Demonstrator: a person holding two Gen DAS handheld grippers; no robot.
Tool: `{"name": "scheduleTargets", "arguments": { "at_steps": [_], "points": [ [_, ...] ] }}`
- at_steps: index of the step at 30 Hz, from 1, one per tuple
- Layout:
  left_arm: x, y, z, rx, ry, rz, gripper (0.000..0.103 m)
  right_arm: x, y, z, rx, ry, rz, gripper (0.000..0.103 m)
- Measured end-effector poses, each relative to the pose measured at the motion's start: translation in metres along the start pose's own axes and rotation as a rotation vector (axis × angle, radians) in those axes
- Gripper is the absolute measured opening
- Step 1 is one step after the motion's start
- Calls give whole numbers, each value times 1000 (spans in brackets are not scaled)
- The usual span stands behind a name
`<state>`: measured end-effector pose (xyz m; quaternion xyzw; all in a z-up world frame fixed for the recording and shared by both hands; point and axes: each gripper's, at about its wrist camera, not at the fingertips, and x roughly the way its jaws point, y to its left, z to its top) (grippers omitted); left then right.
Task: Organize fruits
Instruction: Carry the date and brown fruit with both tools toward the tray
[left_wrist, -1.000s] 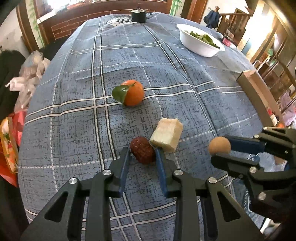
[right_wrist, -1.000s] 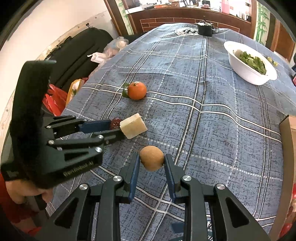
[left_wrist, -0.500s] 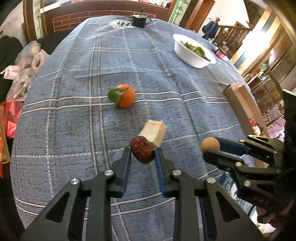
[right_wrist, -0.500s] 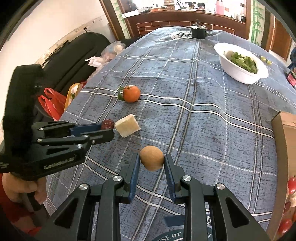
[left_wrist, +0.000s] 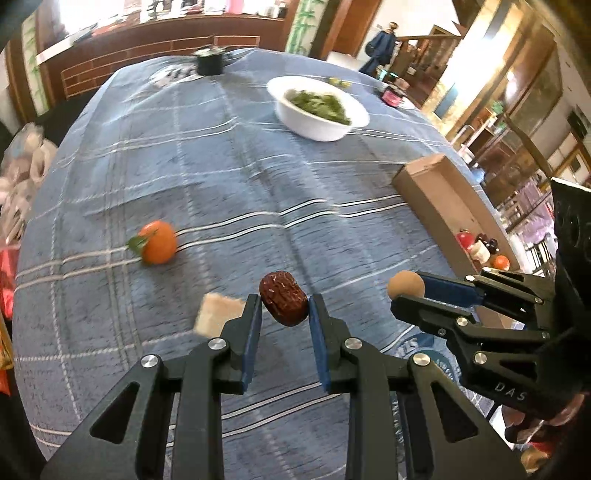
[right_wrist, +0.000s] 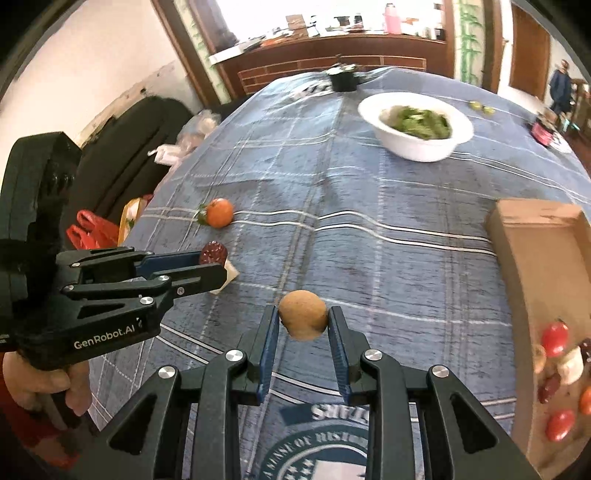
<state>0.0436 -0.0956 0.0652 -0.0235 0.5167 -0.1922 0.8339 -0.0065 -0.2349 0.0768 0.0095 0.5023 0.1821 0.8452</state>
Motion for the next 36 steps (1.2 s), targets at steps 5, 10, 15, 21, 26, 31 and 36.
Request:
{"name": "scheduleTargets", "arguments": {
  "at_steps": [5,10,15,21,26,31,36],
  "points": [
    [4,-23,7,43,5,-25,23,-18,-23,-6,46,-28,-19,28],
    [4,-38,11,58,-3,-73,23,-30,-41,-12,79,-46,-30,28],
    [4,-53,17,84,-3,-87,23,-40,-55,-15,105,-65,-35,28],
    [8,-75,23,120,-1,-96,23,-50,-72,-19,133,-80,-46,28],
    [13,-97,29,156,0,-107,23,-59,-89,-23,160,-96,-60,28],
    [20,-121,35,187,3,-126,23,-71,-110,-29,187,-107,-85,28],
    [27,-144,39,216,6,-146,23,-84,-136,-34,217,-118,-119,28]
  ]
}}
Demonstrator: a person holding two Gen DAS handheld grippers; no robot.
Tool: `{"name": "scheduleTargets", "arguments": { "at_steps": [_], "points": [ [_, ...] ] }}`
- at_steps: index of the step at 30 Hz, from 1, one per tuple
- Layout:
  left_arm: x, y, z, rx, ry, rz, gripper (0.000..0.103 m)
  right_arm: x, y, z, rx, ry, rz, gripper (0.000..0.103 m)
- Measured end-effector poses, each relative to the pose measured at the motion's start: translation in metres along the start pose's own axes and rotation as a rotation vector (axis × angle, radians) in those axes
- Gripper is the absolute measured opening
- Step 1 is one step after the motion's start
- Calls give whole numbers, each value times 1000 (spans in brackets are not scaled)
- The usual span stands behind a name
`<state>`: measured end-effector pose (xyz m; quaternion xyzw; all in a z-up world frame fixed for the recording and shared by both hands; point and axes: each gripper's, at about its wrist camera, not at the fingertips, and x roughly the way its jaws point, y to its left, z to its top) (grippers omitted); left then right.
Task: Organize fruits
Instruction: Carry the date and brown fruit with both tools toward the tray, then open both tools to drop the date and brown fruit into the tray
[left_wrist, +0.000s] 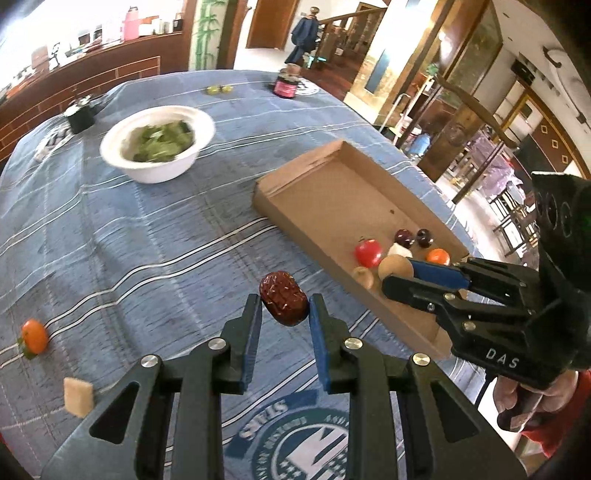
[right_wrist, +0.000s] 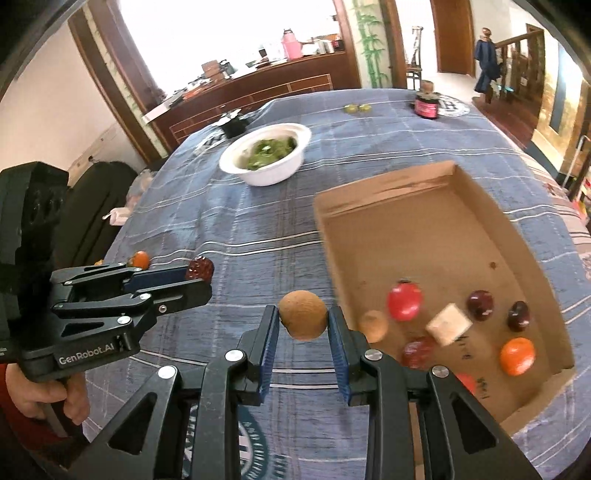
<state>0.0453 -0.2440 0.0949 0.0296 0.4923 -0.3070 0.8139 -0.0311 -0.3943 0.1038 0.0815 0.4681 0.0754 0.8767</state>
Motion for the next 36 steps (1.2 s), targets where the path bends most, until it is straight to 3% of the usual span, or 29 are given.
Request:
{"name": "scheduleTargets", "arguments": {
  "at_steps": [16,36],
  "points": [
    [38,-52,37,43,17,-61,23,-19,-85,10,80,-28,-87,28],
    [91,-72,62,25,75,-81,23,0,-124,20,91,10,-119,28]
  ]
}}
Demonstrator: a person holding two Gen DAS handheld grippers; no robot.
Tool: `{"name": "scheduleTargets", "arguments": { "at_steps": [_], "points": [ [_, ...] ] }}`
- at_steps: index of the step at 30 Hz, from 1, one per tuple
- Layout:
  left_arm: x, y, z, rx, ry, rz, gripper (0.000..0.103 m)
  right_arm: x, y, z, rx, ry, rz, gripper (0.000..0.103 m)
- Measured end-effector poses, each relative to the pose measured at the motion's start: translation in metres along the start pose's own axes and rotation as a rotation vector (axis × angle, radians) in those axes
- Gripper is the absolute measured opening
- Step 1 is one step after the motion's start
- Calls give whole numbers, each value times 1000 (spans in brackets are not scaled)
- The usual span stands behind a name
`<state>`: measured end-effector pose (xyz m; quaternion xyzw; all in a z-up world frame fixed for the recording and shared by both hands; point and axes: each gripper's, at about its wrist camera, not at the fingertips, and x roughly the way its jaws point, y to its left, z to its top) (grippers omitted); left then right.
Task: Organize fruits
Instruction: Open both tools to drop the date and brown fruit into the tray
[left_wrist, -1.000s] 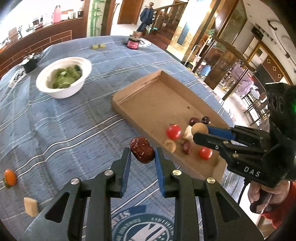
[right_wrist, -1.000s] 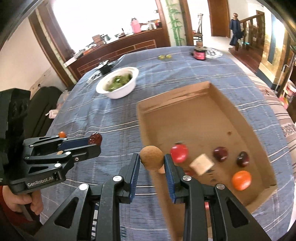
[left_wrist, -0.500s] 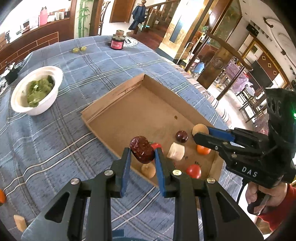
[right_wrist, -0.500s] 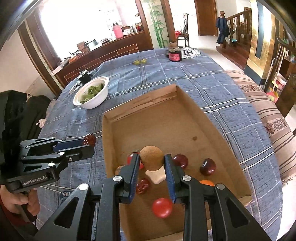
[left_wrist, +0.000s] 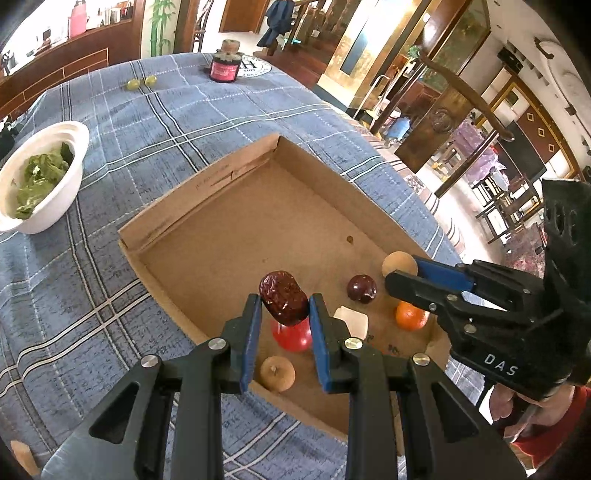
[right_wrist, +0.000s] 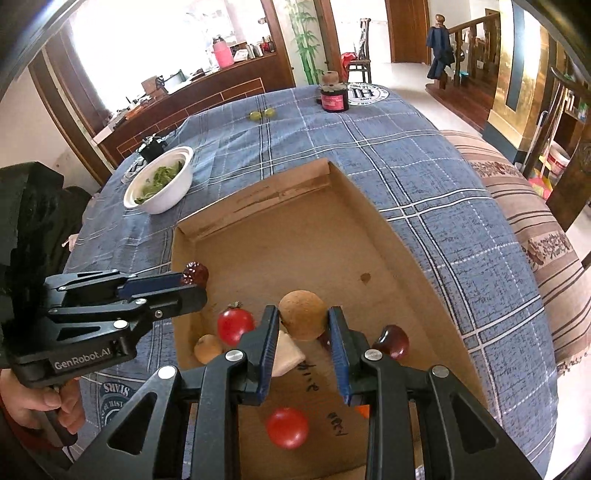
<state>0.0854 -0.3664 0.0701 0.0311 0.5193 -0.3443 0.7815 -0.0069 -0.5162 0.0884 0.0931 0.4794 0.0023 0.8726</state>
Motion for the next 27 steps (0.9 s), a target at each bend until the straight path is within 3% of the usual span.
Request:
{"name": "scheduleTargets", "arguments": {
  "at_steps": [15,27],
  "points": [
    [37,8,17,-35,52,23,23,49,-26,17,34,114,-45,28],
    [49,10,13,-42,83,47,23,65,-31,16,69,143,-54,31]
  ]
}}
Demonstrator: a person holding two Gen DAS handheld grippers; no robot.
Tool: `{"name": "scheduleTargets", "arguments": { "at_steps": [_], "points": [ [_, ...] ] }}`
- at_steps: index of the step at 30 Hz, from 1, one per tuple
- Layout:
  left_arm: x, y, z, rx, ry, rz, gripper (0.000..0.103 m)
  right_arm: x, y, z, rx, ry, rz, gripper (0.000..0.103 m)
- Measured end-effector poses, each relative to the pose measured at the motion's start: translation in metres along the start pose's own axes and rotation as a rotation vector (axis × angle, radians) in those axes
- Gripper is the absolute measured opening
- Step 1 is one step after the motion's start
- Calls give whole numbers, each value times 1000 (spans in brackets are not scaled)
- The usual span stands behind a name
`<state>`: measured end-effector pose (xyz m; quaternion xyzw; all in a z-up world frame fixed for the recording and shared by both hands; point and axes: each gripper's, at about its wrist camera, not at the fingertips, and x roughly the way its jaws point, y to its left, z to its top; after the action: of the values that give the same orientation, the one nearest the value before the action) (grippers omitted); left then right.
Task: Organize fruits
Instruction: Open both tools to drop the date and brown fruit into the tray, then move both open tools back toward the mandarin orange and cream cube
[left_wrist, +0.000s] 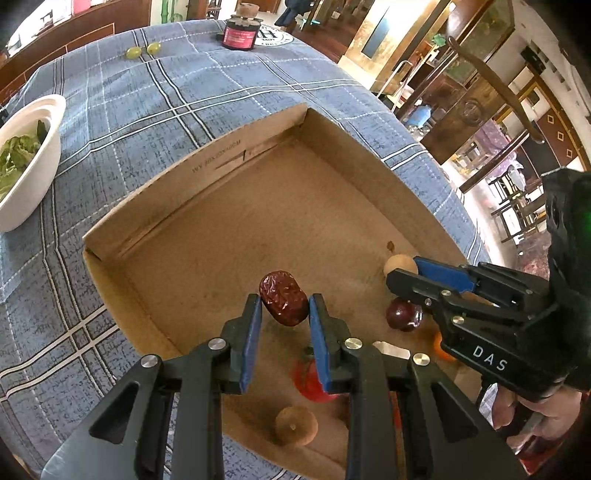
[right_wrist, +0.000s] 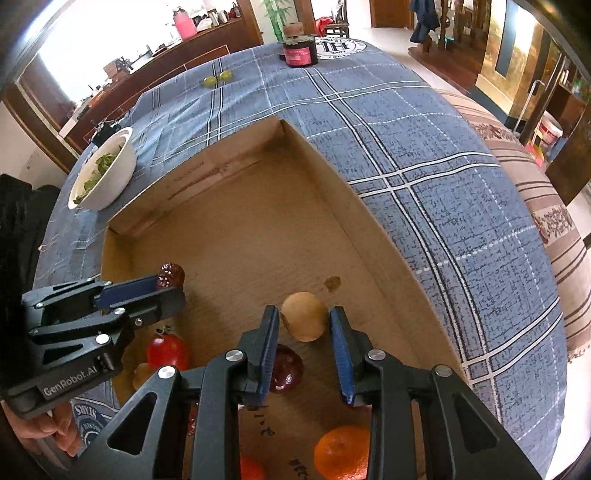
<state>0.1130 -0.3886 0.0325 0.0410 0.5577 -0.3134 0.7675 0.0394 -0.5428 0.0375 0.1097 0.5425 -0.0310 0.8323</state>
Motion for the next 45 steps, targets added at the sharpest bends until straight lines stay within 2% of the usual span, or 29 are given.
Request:
{"name": "scheduleTargets", "arguments": {
  "at_steps": [3,6,12,15,17,27,31,36,45],
  "points": [
    [-1,1,-1,-8,4,0,25,-3,-1,0,8,-6,2,34],
    [-6,4,-1,-30,-8,-13,39,-12,0,-1,10,-33,4,41],
    [-29,4,-7,-5,-50,-18,40,-42,7,-8,-7,-98,3,41],
    [-49,11,-20,-10,-78,-15,53,-56,14,-15,-9,-125,15,43],
    [-57,16,-27,-13,-86,-9,53,-64,23,-20,-14,-138,30,43],
    [-111,90,-84,-148,-105,47,53,-75,114,-43,-147,-137,137,44],
    [-135,127,-112,-213,-117,98,60,-68,151,-54,-194,-112,169,53],
    [-157,164,-144,-301,-138,131,60,-58,197,-68,-273,-75,197,53],
    [-188,217,-176,-393,-171,173,61,-49,271,-85,-392,-40,255,53]
  ]
}}
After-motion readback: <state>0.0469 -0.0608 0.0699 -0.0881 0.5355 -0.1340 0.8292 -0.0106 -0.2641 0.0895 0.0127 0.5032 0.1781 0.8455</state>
